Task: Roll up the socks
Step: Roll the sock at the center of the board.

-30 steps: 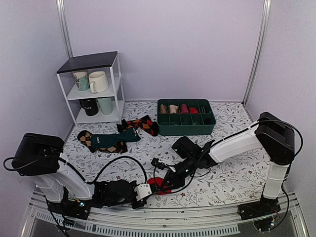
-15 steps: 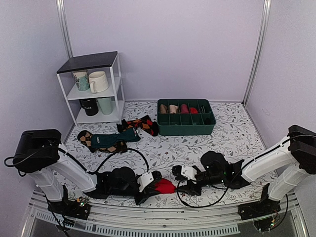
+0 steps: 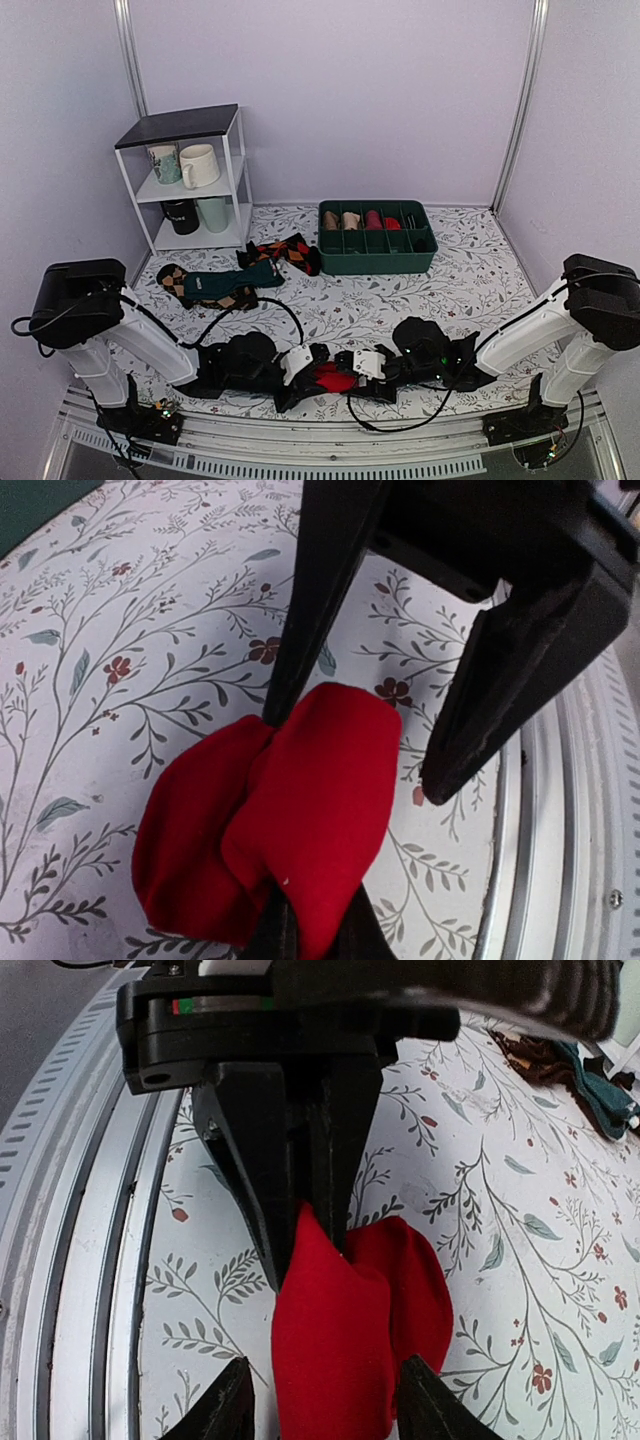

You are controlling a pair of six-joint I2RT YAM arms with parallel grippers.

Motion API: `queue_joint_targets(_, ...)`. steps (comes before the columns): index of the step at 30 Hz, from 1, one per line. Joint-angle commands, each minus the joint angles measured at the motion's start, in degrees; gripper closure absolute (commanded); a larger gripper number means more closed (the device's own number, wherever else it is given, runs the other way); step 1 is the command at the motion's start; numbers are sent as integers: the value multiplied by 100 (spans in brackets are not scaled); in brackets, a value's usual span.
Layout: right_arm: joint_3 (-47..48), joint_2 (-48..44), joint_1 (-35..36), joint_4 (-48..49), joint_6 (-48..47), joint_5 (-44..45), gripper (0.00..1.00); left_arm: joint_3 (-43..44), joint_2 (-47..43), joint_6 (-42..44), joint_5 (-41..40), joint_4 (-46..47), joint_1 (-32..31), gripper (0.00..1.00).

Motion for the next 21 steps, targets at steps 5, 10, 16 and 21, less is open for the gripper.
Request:
queue_joint_targets(5,281,387,39,-391,180,104,64,-166,302,-83,274,-1006,81,100)
queue_joint_targets(10,439,472,39,-682,297,-1,87,-146,338,-62,298,-990,111,100)
queue_joint_targets(16,764,522,-60,-1564,582,-692,94,-564,-650,244,-634,-590,24,54)
queue_joint_targets(21,1175,560,-332,-2766,942,-1096,94,-1063,-1758,1252,-1318,-152,-487,53)
